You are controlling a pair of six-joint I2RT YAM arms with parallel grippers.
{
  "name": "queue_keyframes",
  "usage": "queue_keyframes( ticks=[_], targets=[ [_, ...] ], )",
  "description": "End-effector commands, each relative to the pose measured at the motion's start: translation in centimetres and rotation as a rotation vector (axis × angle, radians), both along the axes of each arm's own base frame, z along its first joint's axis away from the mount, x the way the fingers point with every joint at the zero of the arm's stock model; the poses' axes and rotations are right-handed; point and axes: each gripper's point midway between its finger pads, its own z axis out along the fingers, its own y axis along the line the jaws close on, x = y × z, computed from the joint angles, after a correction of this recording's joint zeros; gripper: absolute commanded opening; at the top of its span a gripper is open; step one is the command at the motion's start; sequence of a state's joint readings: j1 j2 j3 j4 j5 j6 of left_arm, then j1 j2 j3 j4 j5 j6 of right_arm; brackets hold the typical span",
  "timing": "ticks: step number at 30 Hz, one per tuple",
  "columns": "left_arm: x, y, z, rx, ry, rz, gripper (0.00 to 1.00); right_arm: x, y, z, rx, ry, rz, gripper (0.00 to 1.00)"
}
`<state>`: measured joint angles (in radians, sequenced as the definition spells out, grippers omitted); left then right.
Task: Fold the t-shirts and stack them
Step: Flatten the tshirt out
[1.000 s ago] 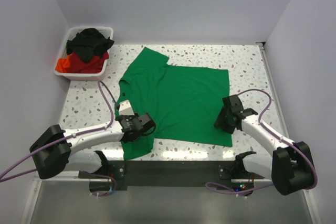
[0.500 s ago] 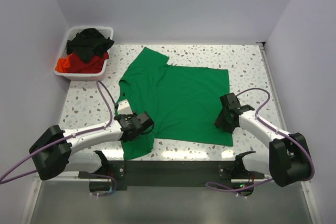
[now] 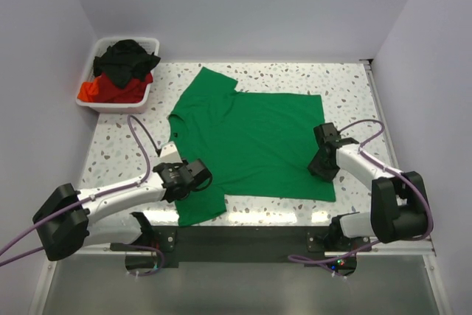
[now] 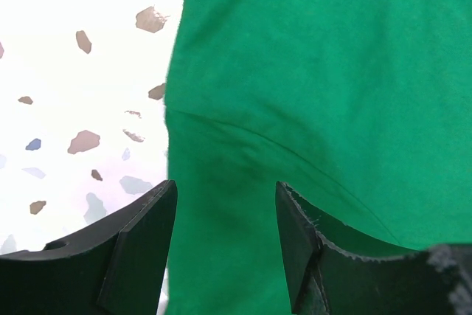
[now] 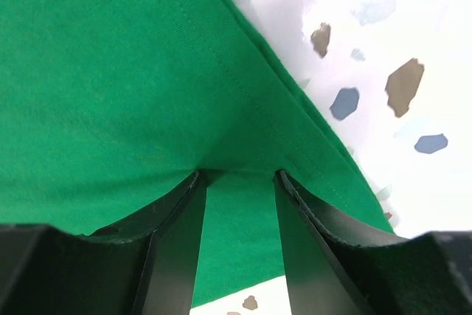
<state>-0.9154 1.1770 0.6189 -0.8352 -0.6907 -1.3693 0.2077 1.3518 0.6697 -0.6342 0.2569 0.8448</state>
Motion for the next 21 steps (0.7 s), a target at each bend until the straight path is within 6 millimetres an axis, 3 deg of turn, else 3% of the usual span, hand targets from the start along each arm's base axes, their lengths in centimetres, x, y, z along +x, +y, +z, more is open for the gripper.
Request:
queue_keyframes(
  ticks=[1,8,15,19,20,21],
  targets=[
    [-0.4,1.1,0.1,0.015,-0.003,0.03,0.61,-0.4,-2.1,-0.6,-0.085,0.046,-0.029,0.46],
    [0.2,1.5,1.9,0.026,-0.05,0.045,0.61,0.1,-1.5,0.4,-0.054,0.001,-0.02,0.44],
    [3.1,0.7,6.4,0.024,-0.175,0.077,0.61,0.8,1.2,6.6,0.033,-0.173,0.053,0.44],
    [6.8,0.0,10.6,0.022,-0.271,0.069,0.61,3.4,1.9,11.8,0.057,-0.337,0.084,0.48],
    [8.4,-1.0,11.7,-0.019,-0.319,0.064,0.61,4.1,1.9,12.6,0.044,-0.357,0.104,0.51],
    [9.7,-0.5,12.1,-0.016,-0.328,0.082,0.61,4.8,1.8,13.3,0.033,-0.374,0.112,0.52]
  ],
)
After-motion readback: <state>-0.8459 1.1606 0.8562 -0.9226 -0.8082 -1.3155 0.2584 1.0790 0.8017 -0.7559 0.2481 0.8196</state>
